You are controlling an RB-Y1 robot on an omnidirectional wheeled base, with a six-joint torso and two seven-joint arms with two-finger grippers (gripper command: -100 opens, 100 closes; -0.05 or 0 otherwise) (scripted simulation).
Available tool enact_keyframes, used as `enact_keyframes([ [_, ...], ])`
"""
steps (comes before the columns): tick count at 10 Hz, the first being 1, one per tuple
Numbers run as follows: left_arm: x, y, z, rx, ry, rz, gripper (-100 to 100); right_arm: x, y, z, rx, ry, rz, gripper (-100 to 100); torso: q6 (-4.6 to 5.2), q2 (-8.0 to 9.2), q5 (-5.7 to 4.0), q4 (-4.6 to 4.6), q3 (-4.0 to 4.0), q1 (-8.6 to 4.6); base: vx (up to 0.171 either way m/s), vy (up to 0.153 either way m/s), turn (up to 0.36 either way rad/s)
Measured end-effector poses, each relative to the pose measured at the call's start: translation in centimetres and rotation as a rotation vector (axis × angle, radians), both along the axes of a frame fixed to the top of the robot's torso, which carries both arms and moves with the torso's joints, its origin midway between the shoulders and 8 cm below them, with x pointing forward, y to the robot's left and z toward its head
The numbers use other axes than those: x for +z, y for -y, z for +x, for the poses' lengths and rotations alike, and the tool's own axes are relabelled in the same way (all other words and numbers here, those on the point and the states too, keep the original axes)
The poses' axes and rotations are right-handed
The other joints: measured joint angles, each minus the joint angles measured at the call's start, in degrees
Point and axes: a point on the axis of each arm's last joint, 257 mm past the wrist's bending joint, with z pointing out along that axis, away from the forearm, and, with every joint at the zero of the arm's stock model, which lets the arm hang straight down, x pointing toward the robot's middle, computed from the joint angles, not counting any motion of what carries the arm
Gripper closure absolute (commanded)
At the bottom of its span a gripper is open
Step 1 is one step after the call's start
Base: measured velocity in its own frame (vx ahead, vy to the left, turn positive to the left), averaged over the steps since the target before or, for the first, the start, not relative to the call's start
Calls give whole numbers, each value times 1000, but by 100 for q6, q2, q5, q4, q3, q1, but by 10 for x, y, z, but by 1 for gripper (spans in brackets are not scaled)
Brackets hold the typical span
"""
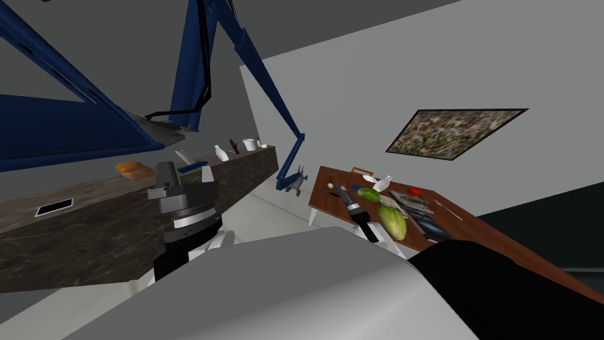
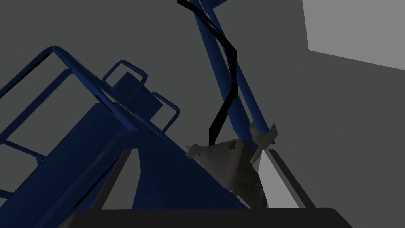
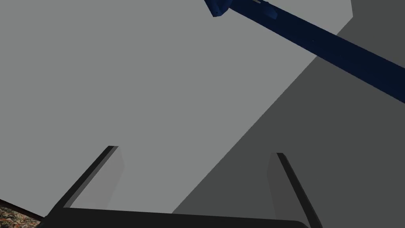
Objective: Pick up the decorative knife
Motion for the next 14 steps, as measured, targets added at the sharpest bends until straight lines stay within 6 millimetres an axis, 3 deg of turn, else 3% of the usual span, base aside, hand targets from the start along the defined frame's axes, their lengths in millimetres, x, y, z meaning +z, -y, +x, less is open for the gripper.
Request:
enact_keyframes([
  [3, 0, 0, 0, 0, 0, 0, 0, -40, 29, -4, -55, -111, -120, -100, -3, 7, -3, 2, 5, -10, 67, 113, 155],
  [4, 0, 0, 0, 0, 0, 0, 0, -58, 47, -11, -83, -165, -174, -100, -3, 0, -2, 1, 1, -6, 73, 89, 35],
  [8, 0, 0, 0, 0, 0, 0, 0, -105, 81, -31, -138, -307, -323, -100, -2, 12, -6, 3, 7, -26, 64, 72, 150],
  [12, 0, 0, 0, 0, 0, 0, 0, -161, 140, -66, -192, -495, -500, -100, -5, -2, -9, 0, -1, -41, 77, 34, 150],
  [14, 0, 0, 0, 0, 0, 0, 0, -178, 159, -90, -207, -574, -570, -100, -1, 13, -10, 3, 7, -47, 64, 1, 235],
])
